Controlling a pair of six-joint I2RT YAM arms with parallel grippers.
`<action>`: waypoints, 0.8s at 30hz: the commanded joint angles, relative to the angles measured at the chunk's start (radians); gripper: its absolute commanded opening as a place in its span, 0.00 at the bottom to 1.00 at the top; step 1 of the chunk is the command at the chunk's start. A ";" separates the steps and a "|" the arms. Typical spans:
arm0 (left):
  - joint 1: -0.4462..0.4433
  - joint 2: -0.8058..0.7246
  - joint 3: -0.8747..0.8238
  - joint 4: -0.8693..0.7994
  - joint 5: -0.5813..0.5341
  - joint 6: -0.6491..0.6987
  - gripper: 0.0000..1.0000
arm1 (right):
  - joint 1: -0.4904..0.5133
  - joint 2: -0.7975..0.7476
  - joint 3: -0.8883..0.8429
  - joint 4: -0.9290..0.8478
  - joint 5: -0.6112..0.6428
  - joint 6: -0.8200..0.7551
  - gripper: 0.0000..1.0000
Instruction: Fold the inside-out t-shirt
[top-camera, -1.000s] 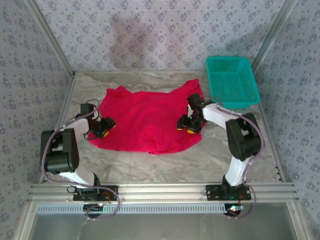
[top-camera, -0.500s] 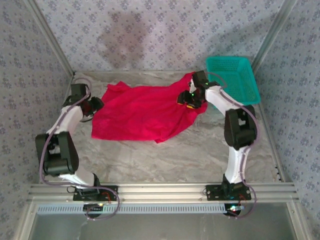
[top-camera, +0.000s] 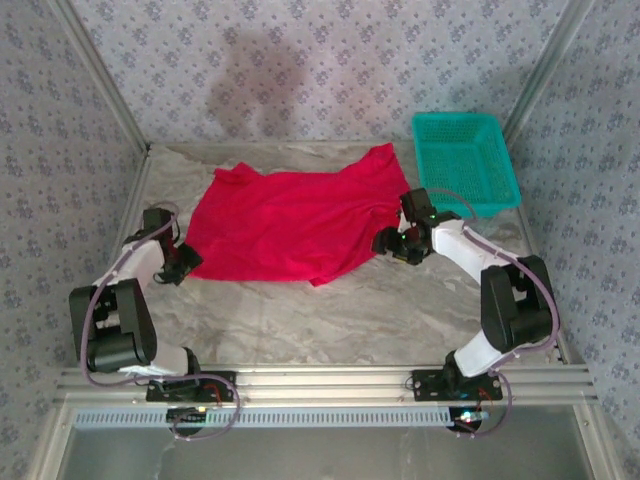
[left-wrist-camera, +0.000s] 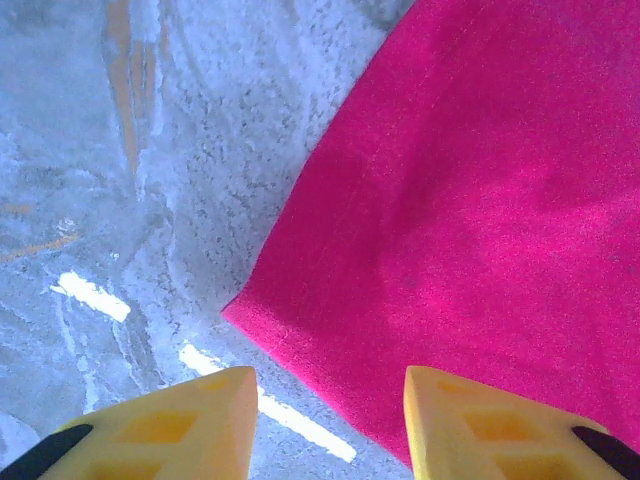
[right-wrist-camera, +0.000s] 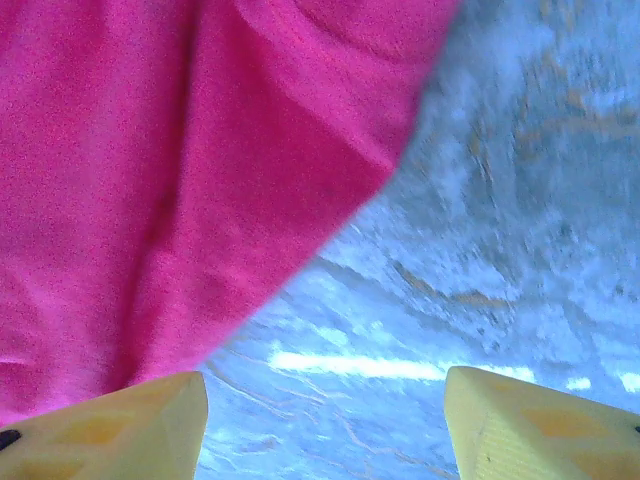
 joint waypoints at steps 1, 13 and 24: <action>0.007 0.009 -0.027 0.040 -0.006 -0.022 0.47 | 0.024 -0.024 -0.033 0.038 0.003 0.044 0.67; 0.009 0.128 -0.050 0.165 0.009 -0.062 0.24 | 0.153 0.195 0.104 0.129 0.004 0.181 0.64; 0.019 -0.012 0.040 0.026 0.000 -0.028 0.00 | 0.146 0.137 0.212 -0.071 0.047 0.023 0.00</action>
